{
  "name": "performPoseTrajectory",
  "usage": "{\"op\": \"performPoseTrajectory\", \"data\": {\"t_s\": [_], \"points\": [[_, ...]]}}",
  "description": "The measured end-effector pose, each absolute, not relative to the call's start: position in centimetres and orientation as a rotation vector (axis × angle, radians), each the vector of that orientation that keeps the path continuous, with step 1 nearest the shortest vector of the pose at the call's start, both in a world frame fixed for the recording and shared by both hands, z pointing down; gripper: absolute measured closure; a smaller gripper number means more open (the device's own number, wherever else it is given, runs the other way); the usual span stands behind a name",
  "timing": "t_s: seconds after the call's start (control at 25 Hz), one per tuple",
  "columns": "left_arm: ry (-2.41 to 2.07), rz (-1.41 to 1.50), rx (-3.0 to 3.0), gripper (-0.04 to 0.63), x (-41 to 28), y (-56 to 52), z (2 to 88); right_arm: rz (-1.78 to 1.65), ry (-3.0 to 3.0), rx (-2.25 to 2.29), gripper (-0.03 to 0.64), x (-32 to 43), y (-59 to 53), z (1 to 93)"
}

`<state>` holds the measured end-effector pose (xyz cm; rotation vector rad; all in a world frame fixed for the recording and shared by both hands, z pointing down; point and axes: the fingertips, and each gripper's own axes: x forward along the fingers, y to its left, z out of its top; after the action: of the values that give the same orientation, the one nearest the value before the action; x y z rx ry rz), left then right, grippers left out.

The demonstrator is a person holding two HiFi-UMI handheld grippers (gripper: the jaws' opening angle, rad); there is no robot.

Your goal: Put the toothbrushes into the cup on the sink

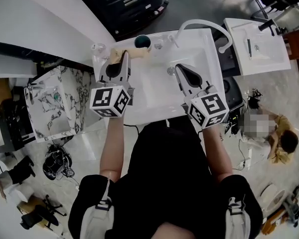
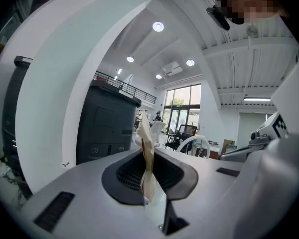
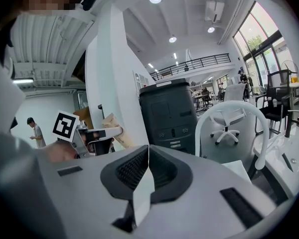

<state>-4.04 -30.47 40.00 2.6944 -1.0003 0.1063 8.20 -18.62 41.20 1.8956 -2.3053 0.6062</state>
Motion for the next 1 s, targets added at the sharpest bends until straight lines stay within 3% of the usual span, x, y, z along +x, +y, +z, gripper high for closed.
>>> {"op": "performPoseTrajectory", "data": {"t_s": [1.0], "points": [[-1.041,0.203,2.583,0.551,-0.9,-36.9,46.4,0.686,-2.25,1.872,0.586,9.5,-21.2,42.9]]}}
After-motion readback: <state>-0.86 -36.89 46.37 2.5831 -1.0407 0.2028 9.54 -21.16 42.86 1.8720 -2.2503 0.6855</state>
